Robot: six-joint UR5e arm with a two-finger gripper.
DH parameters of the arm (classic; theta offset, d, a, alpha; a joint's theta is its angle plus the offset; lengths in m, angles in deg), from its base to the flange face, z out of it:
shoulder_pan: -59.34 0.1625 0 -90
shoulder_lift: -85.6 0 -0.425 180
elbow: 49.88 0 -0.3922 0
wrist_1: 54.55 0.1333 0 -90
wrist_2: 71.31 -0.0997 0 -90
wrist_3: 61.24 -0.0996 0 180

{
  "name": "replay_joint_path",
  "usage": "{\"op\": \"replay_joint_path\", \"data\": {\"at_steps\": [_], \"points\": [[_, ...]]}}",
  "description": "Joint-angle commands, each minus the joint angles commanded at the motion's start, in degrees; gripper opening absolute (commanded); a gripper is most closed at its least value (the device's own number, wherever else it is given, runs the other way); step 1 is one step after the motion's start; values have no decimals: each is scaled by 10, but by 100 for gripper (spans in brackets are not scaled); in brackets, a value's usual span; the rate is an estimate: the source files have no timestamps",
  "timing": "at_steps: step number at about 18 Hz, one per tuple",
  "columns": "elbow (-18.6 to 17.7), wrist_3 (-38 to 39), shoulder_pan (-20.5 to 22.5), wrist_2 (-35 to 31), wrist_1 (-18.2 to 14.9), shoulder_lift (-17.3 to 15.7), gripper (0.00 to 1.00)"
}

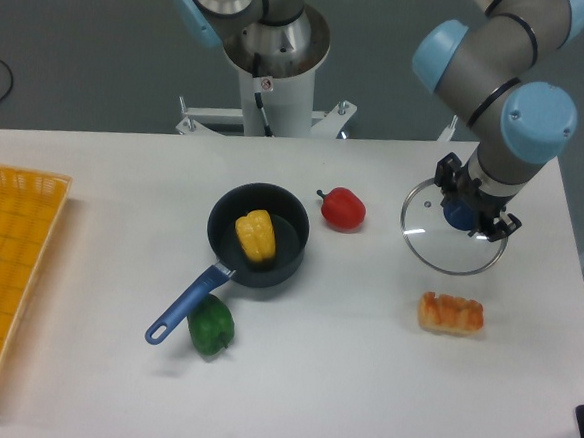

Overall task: Close the pot lid
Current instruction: 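Hold the glass lid by its knob and lift it slightly, then carry the glass lid over the blue saucepan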

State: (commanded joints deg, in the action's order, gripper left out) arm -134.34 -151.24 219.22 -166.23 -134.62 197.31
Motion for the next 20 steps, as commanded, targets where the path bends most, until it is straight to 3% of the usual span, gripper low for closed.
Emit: {"op": "replay_joint_path", "data": {"at_steps": [14, 20], "points": [[-7, 20, -1, 26, 4, -10, 57], [-9, 103, -51, 40, 4, -12, 57]]}}
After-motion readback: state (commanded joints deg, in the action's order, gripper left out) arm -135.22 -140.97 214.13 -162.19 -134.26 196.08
